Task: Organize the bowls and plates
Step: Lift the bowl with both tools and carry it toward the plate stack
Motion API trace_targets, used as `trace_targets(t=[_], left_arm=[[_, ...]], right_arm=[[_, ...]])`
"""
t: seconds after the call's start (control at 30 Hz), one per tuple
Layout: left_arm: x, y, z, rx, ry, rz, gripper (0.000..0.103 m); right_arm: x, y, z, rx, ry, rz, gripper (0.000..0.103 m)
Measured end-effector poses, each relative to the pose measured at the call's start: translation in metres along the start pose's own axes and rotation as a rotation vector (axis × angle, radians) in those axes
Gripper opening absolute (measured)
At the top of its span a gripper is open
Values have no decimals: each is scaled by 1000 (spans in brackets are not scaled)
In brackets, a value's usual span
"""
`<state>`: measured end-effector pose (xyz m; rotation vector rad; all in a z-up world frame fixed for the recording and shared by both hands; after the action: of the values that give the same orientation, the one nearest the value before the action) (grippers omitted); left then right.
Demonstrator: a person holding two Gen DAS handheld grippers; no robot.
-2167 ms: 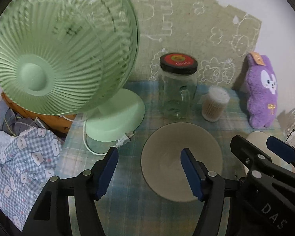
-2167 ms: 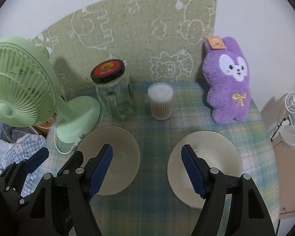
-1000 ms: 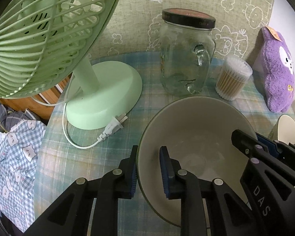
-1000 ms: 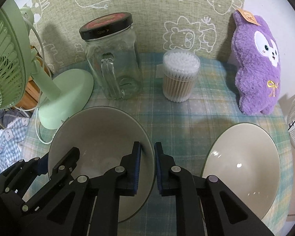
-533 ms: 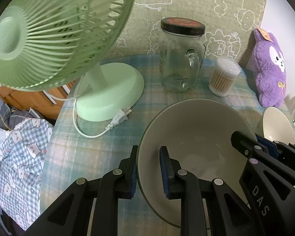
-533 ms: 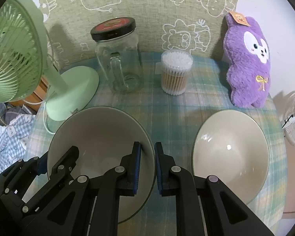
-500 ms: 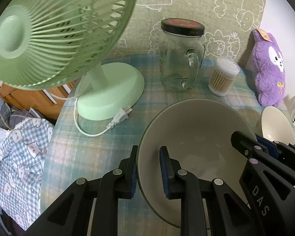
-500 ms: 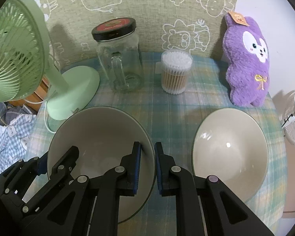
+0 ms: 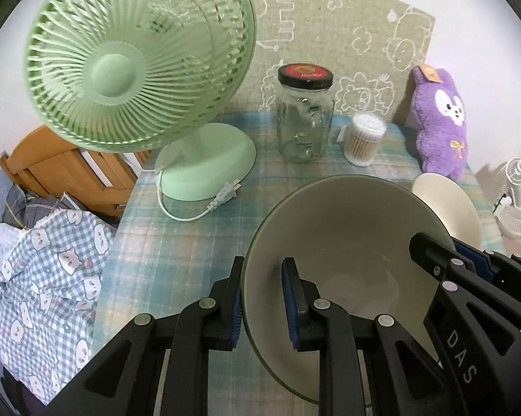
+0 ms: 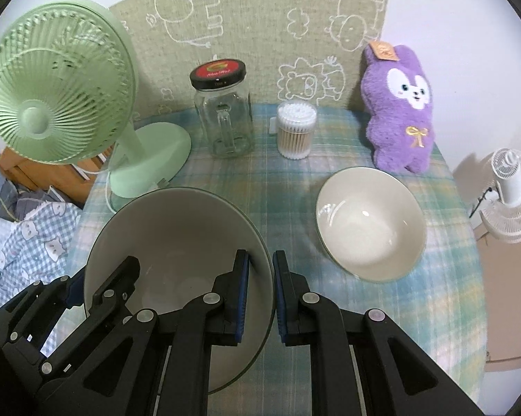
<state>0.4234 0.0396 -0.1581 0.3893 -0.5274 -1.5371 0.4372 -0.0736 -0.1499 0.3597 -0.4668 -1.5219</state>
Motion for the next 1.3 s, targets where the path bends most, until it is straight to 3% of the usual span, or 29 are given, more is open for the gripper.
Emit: trace_targets(t=[0.8,1.3], left_arm=[[-10,-70,109,61,-27,-59,18],[-20,-136,119,-8,-77,-80,18]], right_arm=[[-14,-82,114,39,-31,-55,17],[-25,-154,131,-14,-77,-82,17]])
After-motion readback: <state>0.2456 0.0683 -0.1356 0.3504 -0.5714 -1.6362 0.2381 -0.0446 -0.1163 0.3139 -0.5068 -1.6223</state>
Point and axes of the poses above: each gripper's, at about its wrist camera, not at the fingertips, and z roughly against the way its jaws point, x to its right, y to its top, the point moved 9 cm from there along -z, roughly the way its jaws point, and after that the axes turned 8 degrees about -y, right-handed, at the moved point
